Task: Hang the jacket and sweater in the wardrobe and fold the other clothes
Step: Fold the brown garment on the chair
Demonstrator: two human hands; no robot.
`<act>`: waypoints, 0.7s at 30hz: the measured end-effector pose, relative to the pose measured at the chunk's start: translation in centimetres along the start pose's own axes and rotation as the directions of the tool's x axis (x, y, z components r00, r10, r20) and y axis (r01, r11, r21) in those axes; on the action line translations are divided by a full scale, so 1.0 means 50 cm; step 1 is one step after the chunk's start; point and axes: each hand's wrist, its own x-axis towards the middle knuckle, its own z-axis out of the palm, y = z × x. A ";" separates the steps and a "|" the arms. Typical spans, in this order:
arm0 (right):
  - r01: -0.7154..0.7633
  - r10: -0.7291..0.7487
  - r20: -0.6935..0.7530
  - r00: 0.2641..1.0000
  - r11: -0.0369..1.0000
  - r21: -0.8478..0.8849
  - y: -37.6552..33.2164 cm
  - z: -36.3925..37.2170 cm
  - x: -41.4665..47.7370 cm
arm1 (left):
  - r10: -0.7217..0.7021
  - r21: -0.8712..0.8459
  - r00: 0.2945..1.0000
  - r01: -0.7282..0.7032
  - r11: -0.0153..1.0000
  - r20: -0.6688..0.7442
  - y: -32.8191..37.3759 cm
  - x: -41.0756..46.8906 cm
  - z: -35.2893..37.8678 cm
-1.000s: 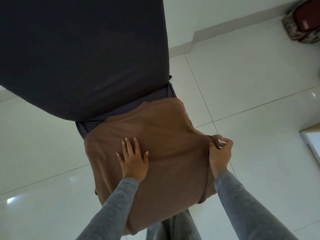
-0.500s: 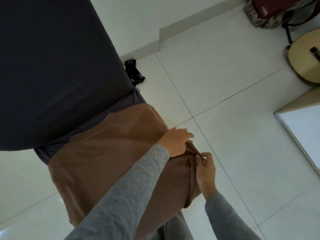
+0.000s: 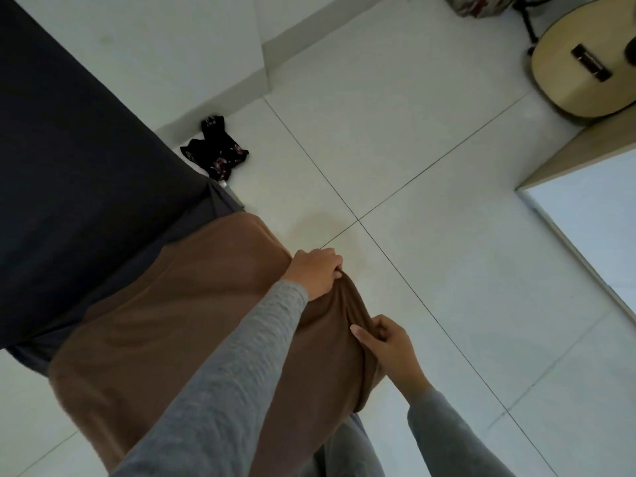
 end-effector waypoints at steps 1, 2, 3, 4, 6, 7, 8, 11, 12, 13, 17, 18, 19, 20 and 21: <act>-0.012 0.012 0.007 1.000 0.998 0.061 0.001 -0.005 -0.004 | 0.000 0.017 1.000 0.001 1.000 -0.028 -0.002 0.000 0.004; -0.026 0.024 0.014 1.000 0.994 0.106 0.002 -0.011 -0.006 | -0.001 0.031 0.998 0.003 1.000 -0.062 -0.003 -0.001 0.010; -0.034 0.032 0.019 0.999 0.992 0.118 0.002 -0.018 -0.006 | 0.001 0.041 0.995 0.003 0.999 -0.102 -0.003 -0.002 0.016; -0.035 0.035 0.009 0.999 0.996 0.085 0.002 -0.024 -0.004 | 0.003 0.049 0.990 0.004 0.999 -0.144 -0.003 -0.004 0.021; -0.030 0.021 -0.092 0.996 0.995 -0.098 0.013 -0.034 0.002 | -0.001 0.070 0.974 0.017 0.997 -0.225 -0.004 -0.007 0.032; -0.035 0.000 -0.173 0.985 0.980 -0.197 0.022 -0.039 0.007 | -0.007 0.080 0.965 0.029 0.996 -0.262 -0.005 -0.010 0.036; -0.041 -0.033 -0.254 0.967 0.958 -0.283 0.028 -0.043 0.012 | -0.015 0.084 0.956 0.042 0.996 -0.294 -0.007 -0.012 0.040; -0.044 -0.134 -0.391 0.910 0.909 -0.413 0.036 -0.040 0.019 | -0.052 0.085 0.939 0.086 0.993 -0.339 -0.014 -0.016 0.046; -0.053 -0.138 -0.413 0.900 0.907 -0.418 0.034 -0.036 0.021 | -0.057 0.084 0.936 0.092 0.992 -0.347 -0.018 -0.017 0.048; -0.060 -0.129 -0.426 0.895 0.913 -0.403 0.034 -0.032 0.024 | -0.060 0.076 0.930 0.094 0.993 -0.363 -0.021 -0.020 0.049; -0.019 -0.064 -0.300 0.952 0.964 -0.267 0.018 -0.002 0.010 | -0.084 -0.031 0.835 0.080 0.996 -0.544 -0.036 -0.054 0.057; 0.037 -0.116 -0.243 0.963 0.952 -0.305 0.016 0.012 0.002 | -0.091 -0.031 0.809 0.089 0.996 -0.580 -0.040 -0.070 0.064; 0.115 -0.201 -0.198 0.959 0.919 -0.377 0.015 0.031 -0.008 | -0.098 -0.022 0.798 0.105 0.994 -0.594 -0.047 -0.091 0.073; 0.197 -0.297 -0.152 0.943 0.863 -0.465 0.013 0.051 -0.019 | -0.107 -0.011 0.800 0.124 0.992 -0.590 -0.053 -0.112 0.085; 0.275 -0.390 -0.099 0.916 0.786 -0.554 0.009 0.077 -0.028 | -0.124 -0.003 0.810 0.150 0.989 -0.573 -0.066 -0.138 0.096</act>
